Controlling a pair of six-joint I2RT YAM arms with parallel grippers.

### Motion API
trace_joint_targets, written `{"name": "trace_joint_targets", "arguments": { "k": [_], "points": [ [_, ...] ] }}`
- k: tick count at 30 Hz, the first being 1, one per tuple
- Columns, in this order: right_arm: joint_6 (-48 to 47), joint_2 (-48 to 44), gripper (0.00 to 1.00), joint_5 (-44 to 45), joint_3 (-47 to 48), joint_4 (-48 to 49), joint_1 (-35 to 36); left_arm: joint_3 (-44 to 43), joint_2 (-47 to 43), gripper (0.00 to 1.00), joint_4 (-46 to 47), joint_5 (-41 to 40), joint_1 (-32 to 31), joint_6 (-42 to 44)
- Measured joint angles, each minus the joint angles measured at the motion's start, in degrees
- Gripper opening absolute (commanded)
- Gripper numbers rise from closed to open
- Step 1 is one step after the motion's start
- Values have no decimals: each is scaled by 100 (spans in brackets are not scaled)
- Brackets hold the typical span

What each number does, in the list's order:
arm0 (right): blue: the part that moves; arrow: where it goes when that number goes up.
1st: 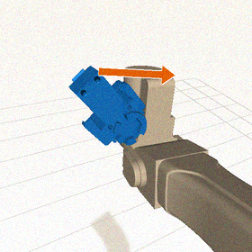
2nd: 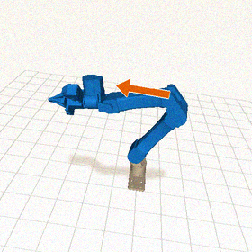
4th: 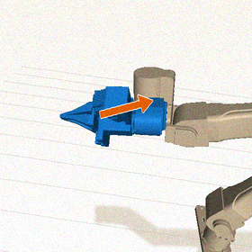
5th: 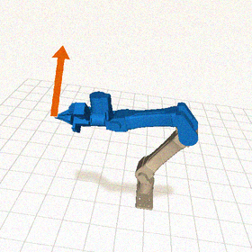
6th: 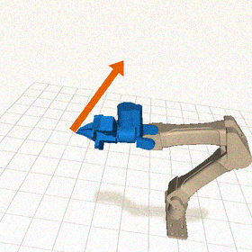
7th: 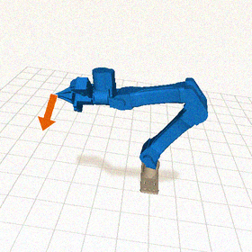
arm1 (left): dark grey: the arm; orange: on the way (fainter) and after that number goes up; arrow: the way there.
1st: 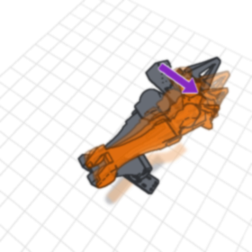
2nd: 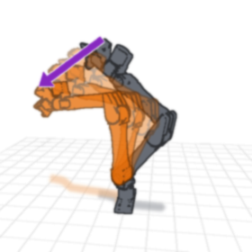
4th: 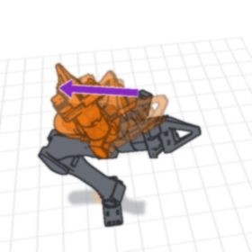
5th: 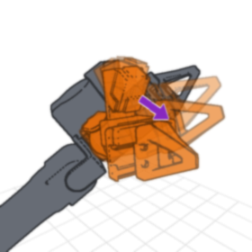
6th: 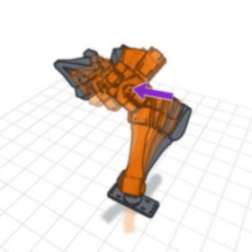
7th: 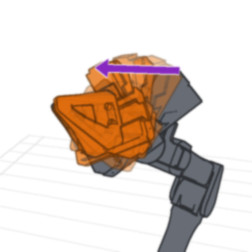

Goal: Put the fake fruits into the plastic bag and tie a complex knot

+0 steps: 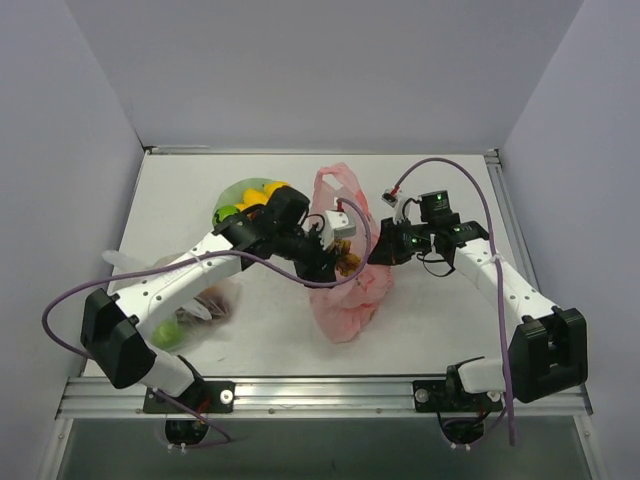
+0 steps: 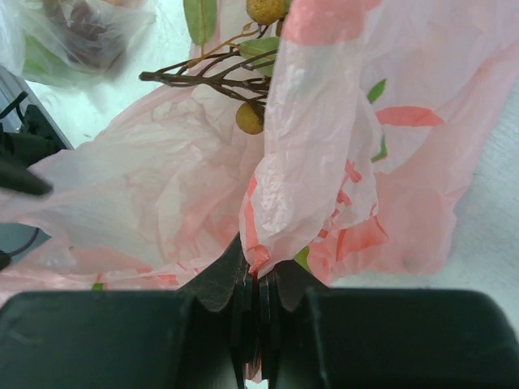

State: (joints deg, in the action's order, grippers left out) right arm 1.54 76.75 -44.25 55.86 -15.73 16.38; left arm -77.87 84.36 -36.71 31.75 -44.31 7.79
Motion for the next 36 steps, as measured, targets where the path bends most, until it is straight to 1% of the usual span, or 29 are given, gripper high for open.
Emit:
{"name": "trace_joint_targets", "arguments": {
  "k": [3,5,8,11,12,13,14,16,18,19,22,25,27,29,31,33,36],
  "points": [
    [-15,0,0,63,-39,-4,0,201,109,48,-378,214,-262,426],
    [-13,0,0,90,-48,0,-13,415,203,45,-564,144,-483,658],
    [-11,2,0,118,-72,7,-22,754,380,32,-671,-203,-861,933],
    [-4,13,0,133,-85,11,-46,1047,601,30,-662,-616,-1099,1093],
    [11,33,0,142,-96,20,-92,1187,743,31,-669,-918,-1128,1152],
    [13,52,0,138,-101,22,-111,1215,789,37,-667,-1084,-1128,1176],
    [15,68,0,136,-101,24,-125,1224,807,53,-660,-1270,-1132,1200],
    [28,92,0,131,-101,28,-142,1213,789,66,-647,-1609,-1104,1193],
    [26,92,0,114,-101,31,-140,1167,654,92,-667,-1766,-1016,1209],
    [22,92,0,109,-101,37,-133,1134,505,97,-675,-1742,-903,1198],
    [-22,92,0,136,-107,52,-79,1029,-254,97,-636,-1493,-243,1060],
    [-111,90,0,210,-116,57,24,699,-1134,98,-428,-1263,610,844],
    [-179,83,0,284,-140,83,118,496,-1539,97,-157,-1104,1086,581],
    [-214,76,0,339,-166,98,188,476,-1818,97,133,-1021,1554,286],
    [-251,70,0,385,-186,98,243,531,-1908,98,326,-1178,2057,-13],
    [-282,63,0,407,-188,98,247,632,-1836,98,402,-1510,2424,-240],
    [-319,39,0,450,-188,96,247,793,-1486,97,369,-2004,2776,-629]
  ]
}}
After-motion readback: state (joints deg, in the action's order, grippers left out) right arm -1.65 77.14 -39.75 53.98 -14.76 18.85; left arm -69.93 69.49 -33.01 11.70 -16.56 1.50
